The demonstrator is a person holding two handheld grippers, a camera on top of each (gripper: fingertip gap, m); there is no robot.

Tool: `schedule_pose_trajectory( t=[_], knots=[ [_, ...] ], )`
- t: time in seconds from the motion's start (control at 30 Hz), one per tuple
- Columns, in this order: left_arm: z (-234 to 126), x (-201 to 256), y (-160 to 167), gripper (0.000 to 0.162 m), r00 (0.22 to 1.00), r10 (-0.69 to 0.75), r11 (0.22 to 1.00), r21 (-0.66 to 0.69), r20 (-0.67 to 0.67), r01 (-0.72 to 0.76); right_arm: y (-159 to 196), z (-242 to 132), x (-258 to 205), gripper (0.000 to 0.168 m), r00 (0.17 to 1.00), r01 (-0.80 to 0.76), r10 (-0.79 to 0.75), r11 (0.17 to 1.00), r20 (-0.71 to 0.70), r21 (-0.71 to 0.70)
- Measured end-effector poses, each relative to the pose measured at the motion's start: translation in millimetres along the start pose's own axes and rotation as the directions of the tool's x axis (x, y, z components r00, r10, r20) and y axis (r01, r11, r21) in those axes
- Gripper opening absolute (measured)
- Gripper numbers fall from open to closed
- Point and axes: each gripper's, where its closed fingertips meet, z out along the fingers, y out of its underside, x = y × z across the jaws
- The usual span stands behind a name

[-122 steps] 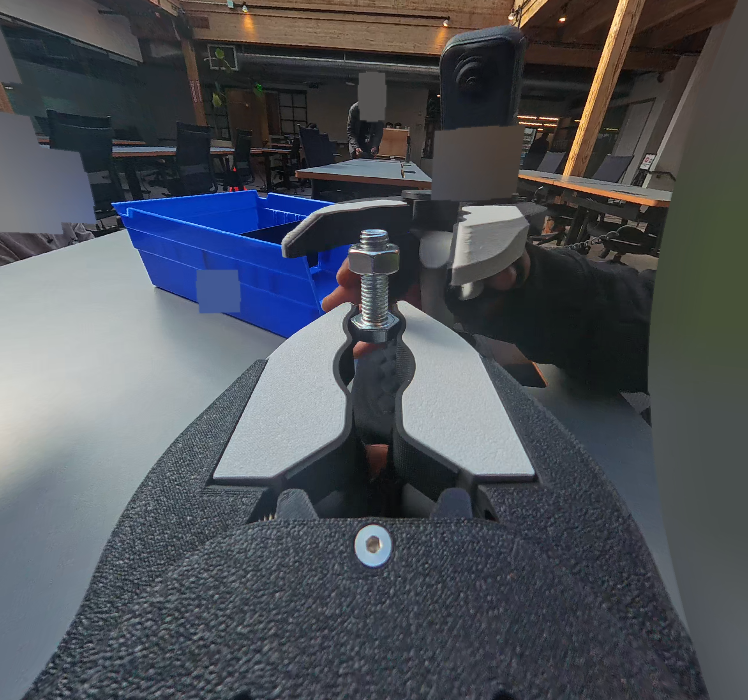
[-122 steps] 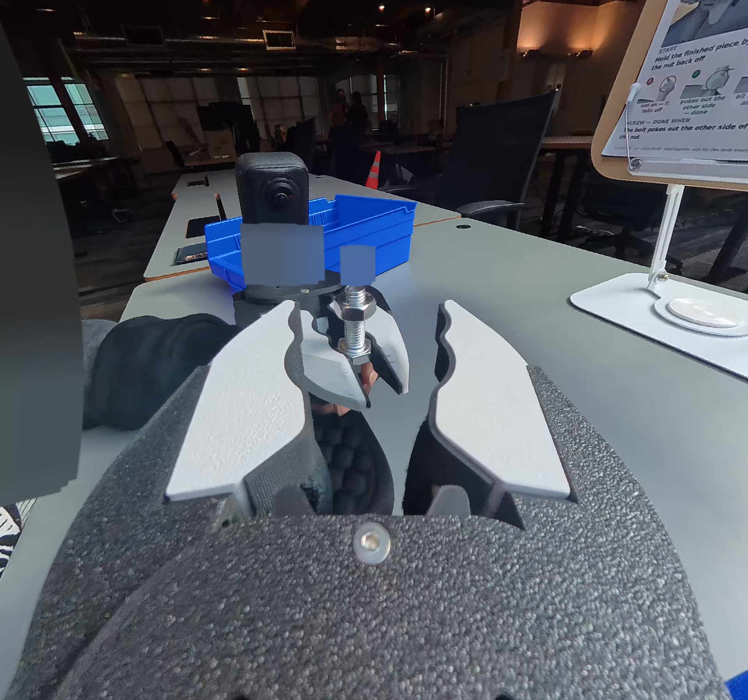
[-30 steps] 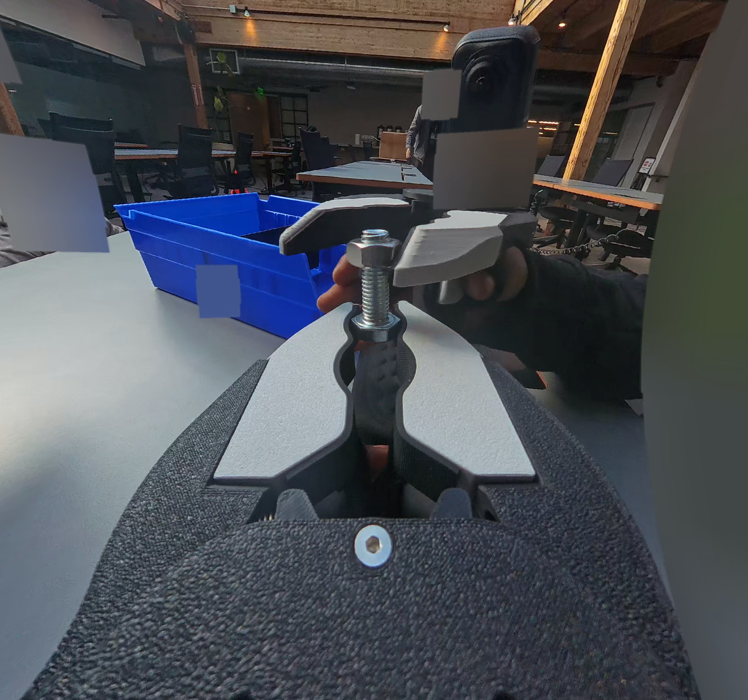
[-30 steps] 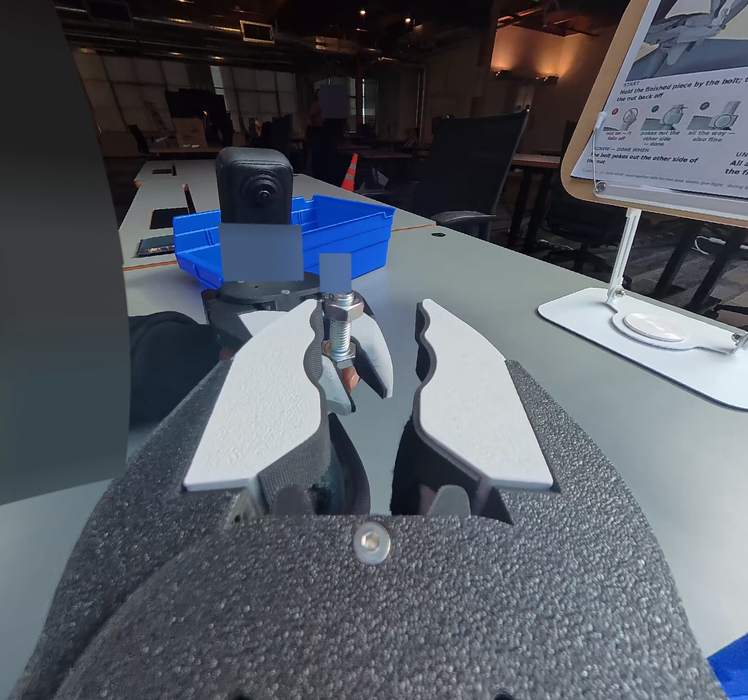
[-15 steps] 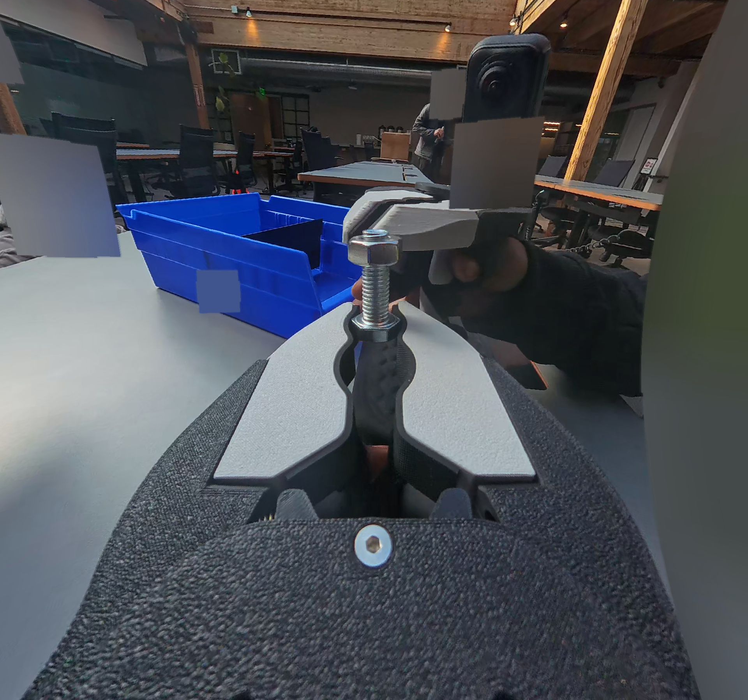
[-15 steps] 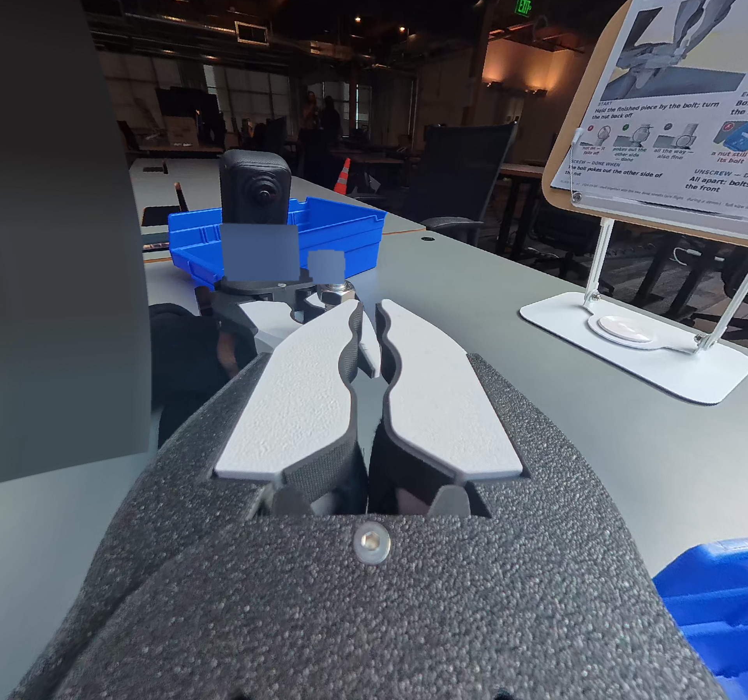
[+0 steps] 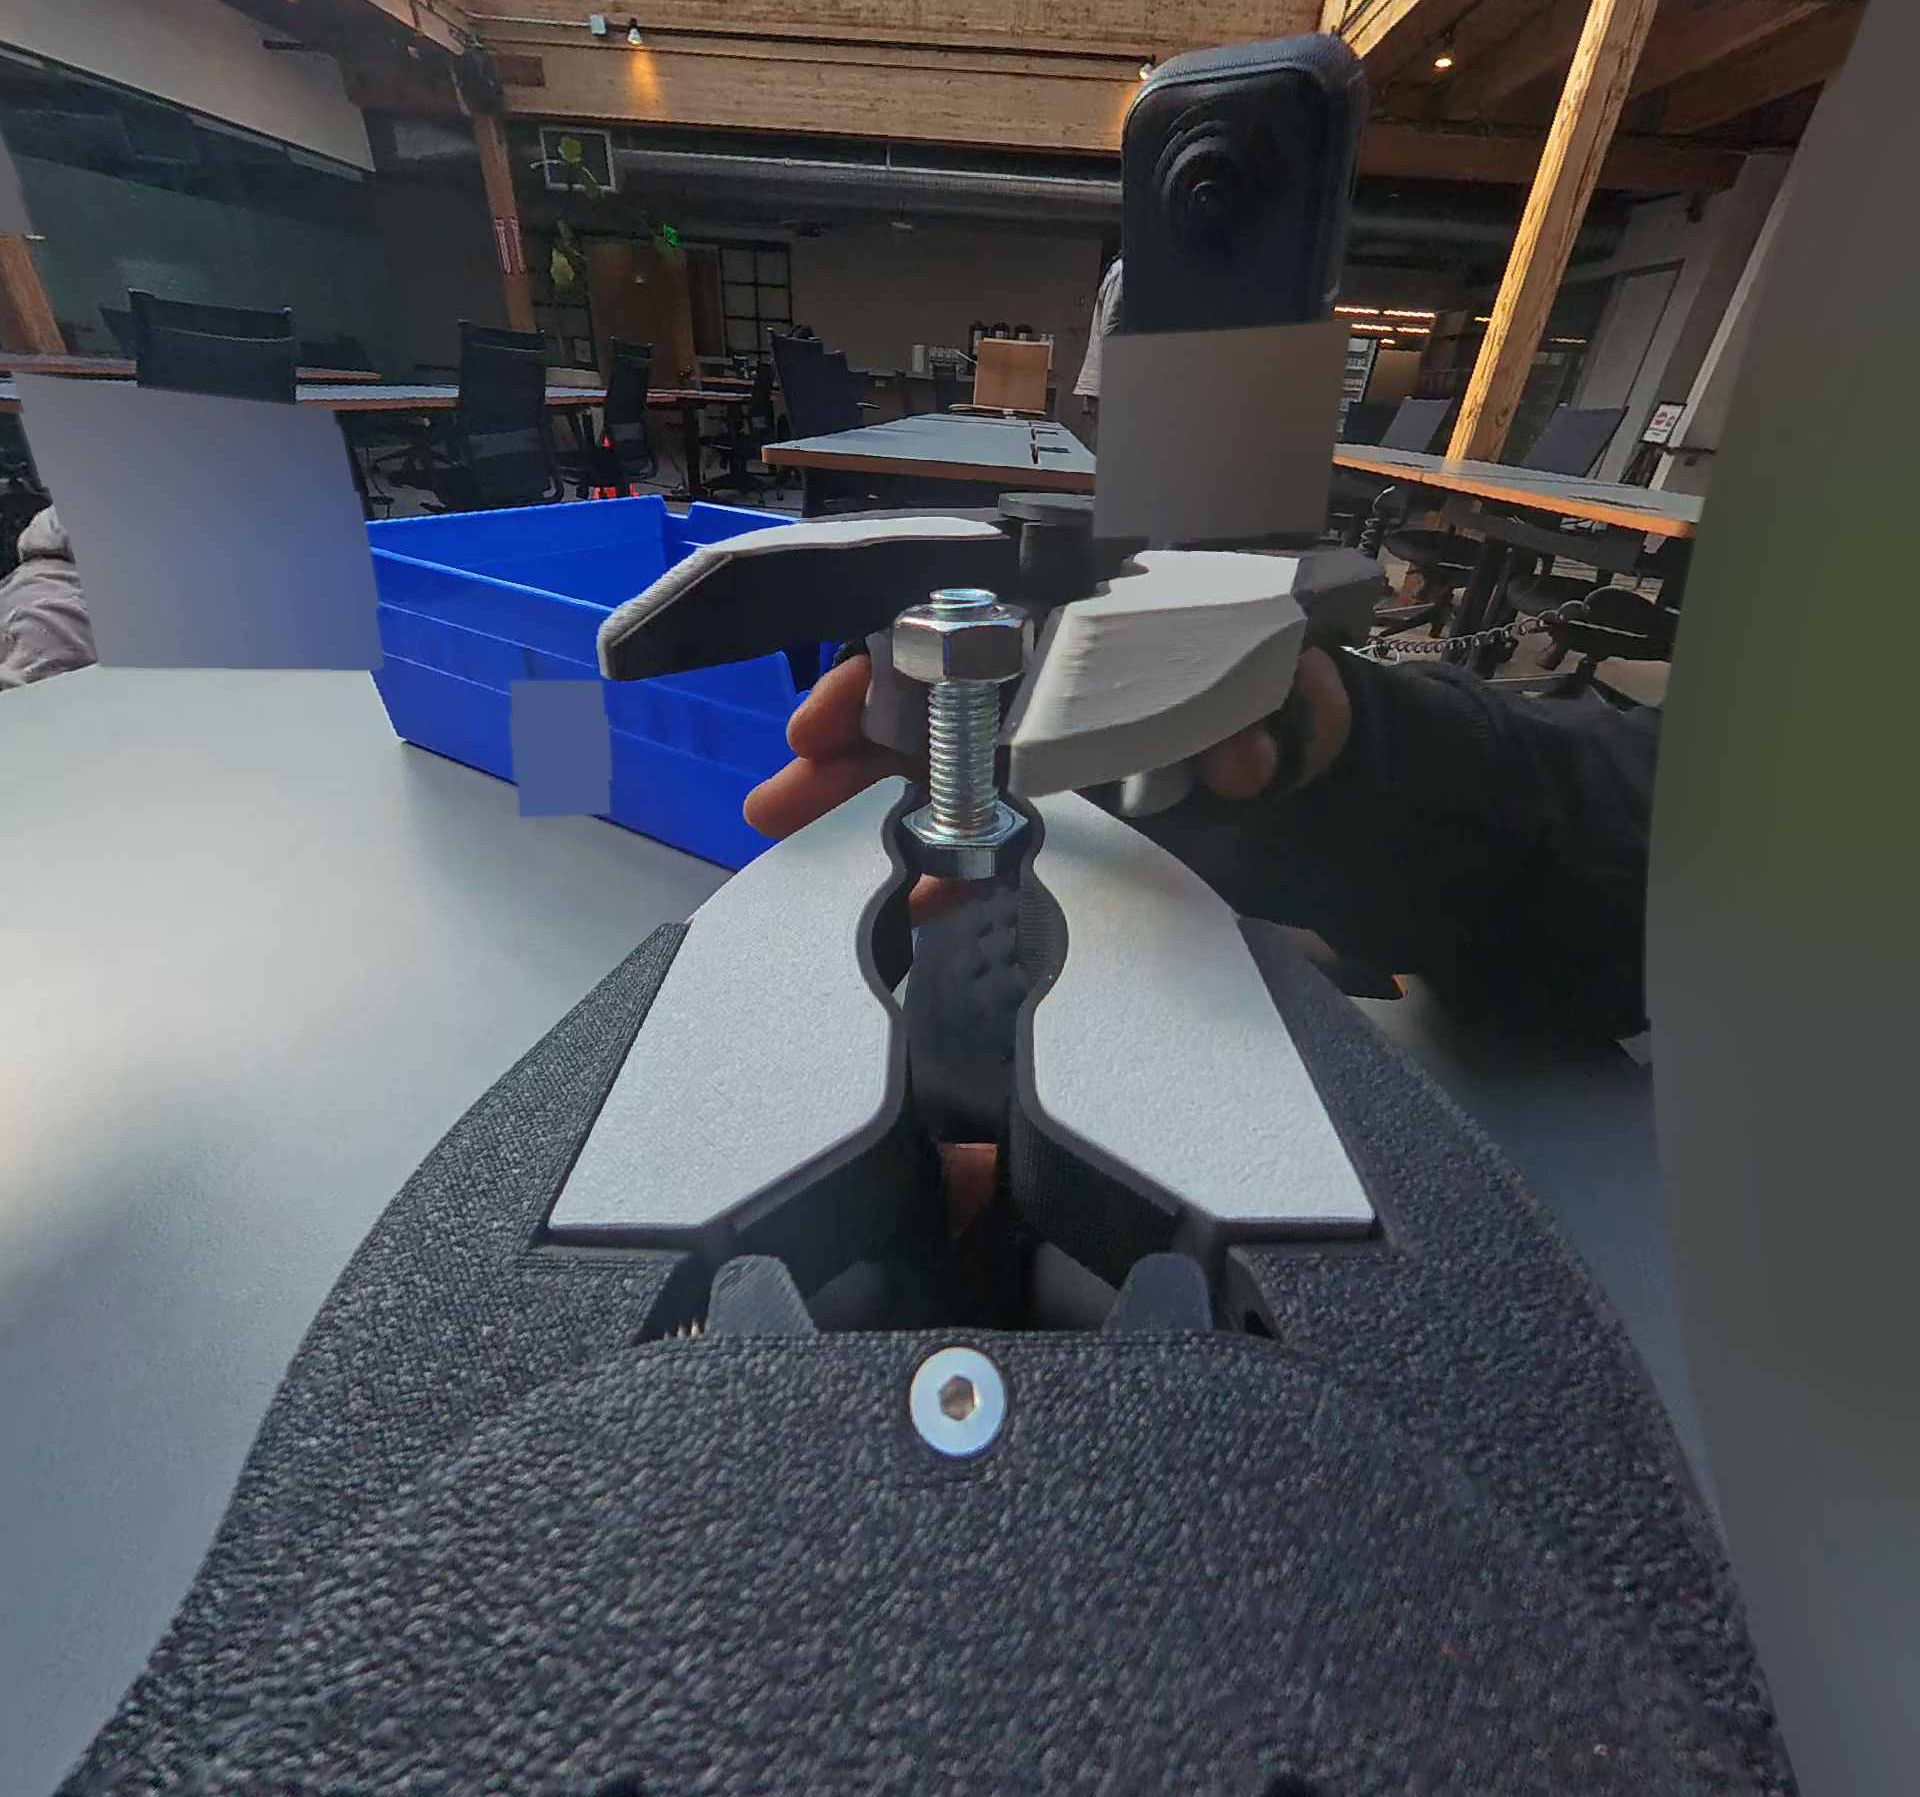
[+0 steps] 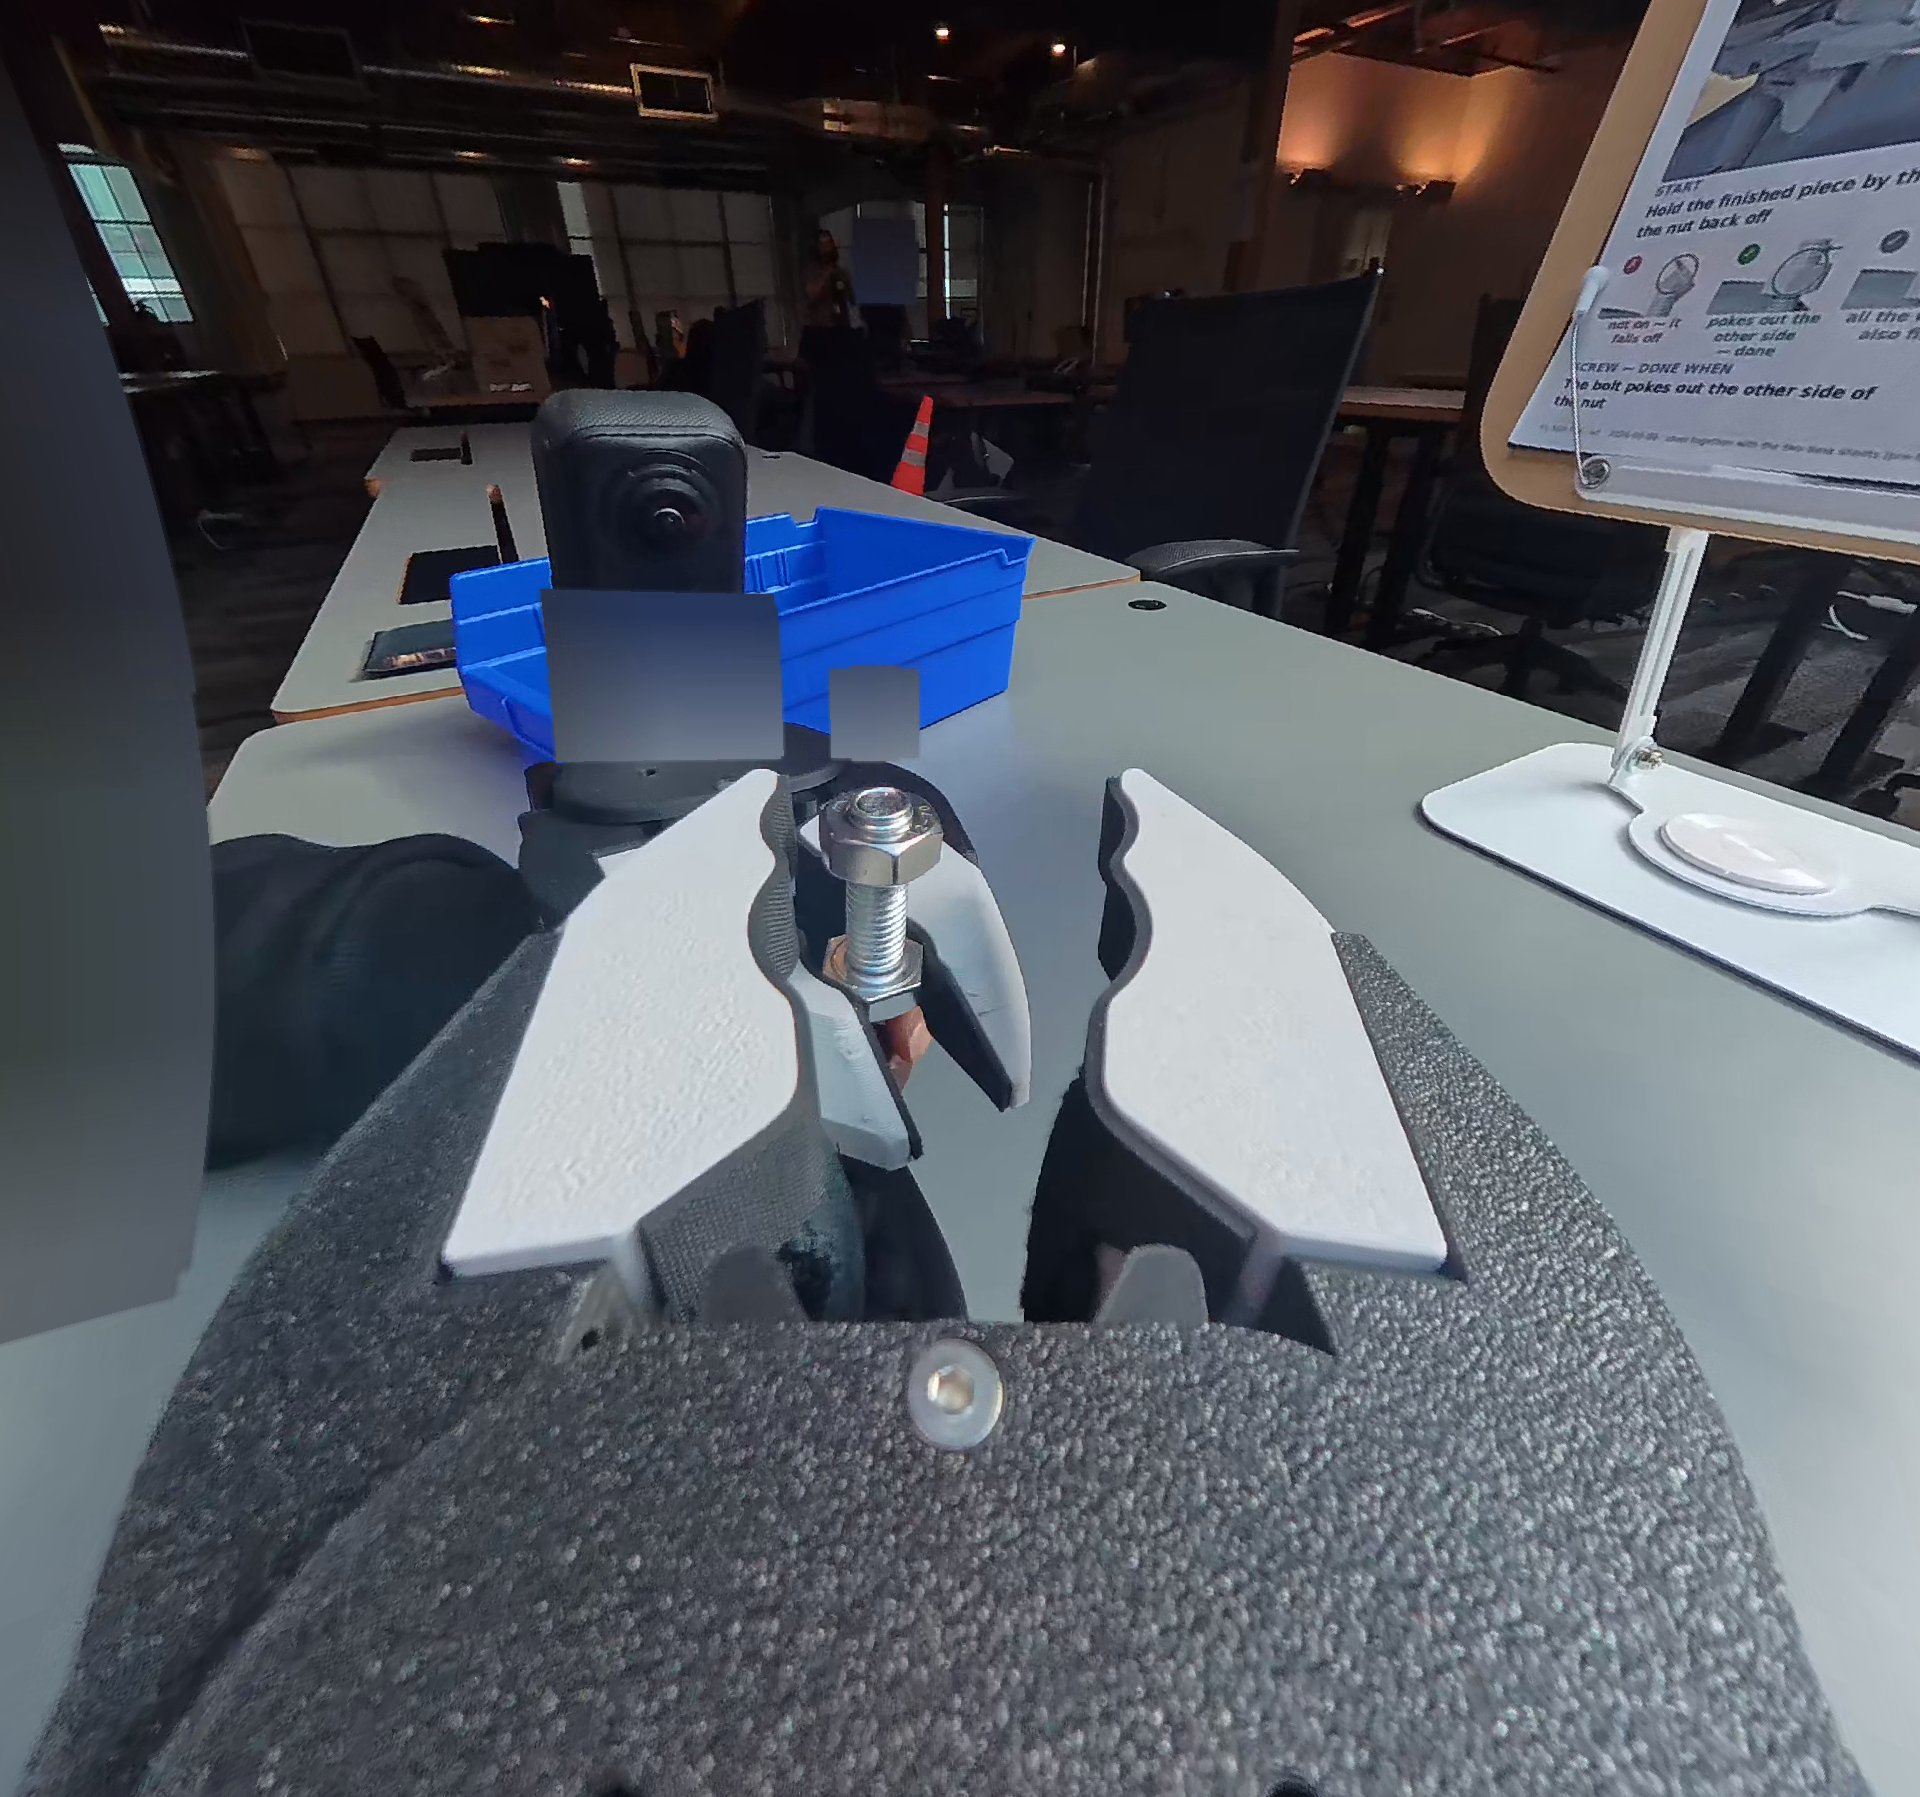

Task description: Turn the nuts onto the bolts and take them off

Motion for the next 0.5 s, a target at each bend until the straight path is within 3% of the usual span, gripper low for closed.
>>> schedule_pose_trajectory(
  t=[0.5],
  knots=[
    [0.7, 0.0, 0.7, 0.015, 1.000, -0.001, 1.000, -0.005, 0.001, 0.001, -2.8, -27.3, -2.9, 0.028, 0.999, 0.042, -0.042, 0.999, 0.001, 0.001]
  ],
)
